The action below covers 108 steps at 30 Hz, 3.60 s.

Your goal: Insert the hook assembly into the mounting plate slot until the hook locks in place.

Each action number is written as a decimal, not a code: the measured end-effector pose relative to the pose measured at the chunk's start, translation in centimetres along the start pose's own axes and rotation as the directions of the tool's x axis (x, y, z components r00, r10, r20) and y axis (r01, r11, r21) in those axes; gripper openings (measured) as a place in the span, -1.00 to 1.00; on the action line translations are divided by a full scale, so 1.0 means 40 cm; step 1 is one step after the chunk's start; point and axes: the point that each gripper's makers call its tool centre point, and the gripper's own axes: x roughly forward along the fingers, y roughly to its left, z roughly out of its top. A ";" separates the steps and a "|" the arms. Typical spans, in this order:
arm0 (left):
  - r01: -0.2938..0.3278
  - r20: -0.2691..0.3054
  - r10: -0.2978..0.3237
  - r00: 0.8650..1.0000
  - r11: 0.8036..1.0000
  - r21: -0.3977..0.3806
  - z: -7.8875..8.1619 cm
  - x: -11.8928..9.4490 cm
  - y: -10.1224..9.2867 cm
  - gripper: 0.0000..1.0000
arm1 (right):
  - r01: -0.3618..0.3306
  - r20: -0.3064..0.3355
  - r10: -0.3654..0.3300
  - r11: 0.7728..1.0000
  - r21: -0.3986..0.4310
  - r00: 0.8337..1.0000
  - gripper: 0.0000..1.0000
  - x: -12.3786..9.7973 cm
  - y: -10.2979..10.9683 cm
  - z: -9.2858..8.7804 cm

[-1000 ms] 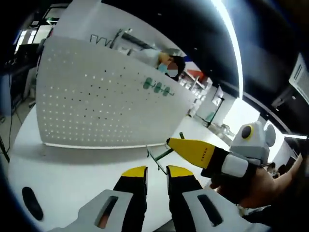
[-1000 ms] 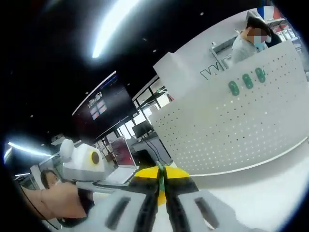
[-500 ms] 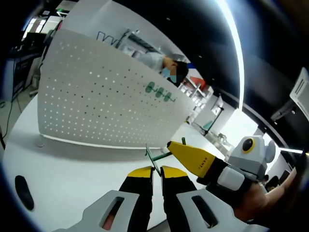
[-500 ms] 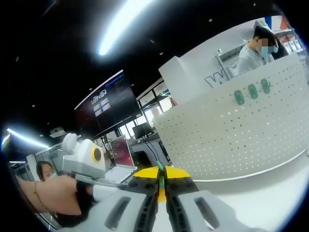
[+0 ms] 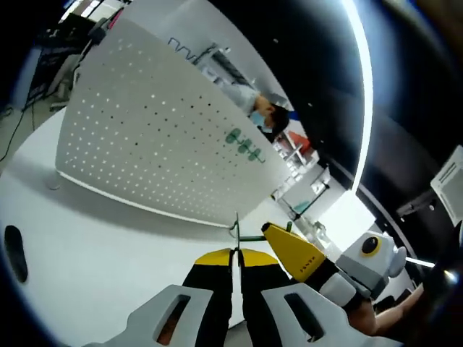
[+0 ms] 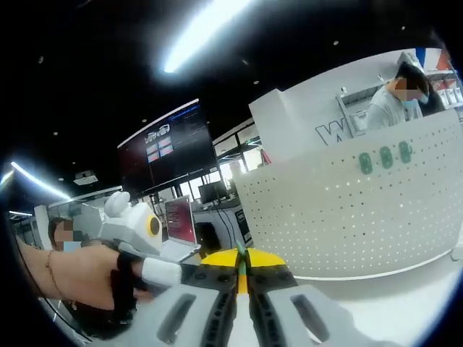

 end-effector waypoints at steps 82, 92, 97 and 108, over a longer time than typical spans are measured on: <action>-0.068 -0.072 0.124 0.990 0.848 0.525 -0.047 -0.026 0.013 -0.22 | -0.096 -0.212 0.095 0.995 0.005 0.973 -0.99 -0.044 -0.011 -0.060; -0.080 -0.058 0.128 0.990 0.853 0.515 -0.042 -0.032 0.018 0.19 | -0.080 -0.193 0.077 0.997 -0.008 0.978 -0.99 -0.041 -0.019 -0.047; -0.065 -0.064 0.113 0.991 0.857 0.512 -0.048 -0.036 0.016 0.40 | -0.087 -0.177 0.083 0.996 -0.019 0.981 -0.99 -0.037 -0.020 -0.038; -0.074 -0.047 0.119 0.992 0.833 0.548 -0.061 -0.051 0.027 0.76 | -0.069 -0.176 0.061 0.997 -0.037 0.982 -0.99 -0.031 -0.034 -0.045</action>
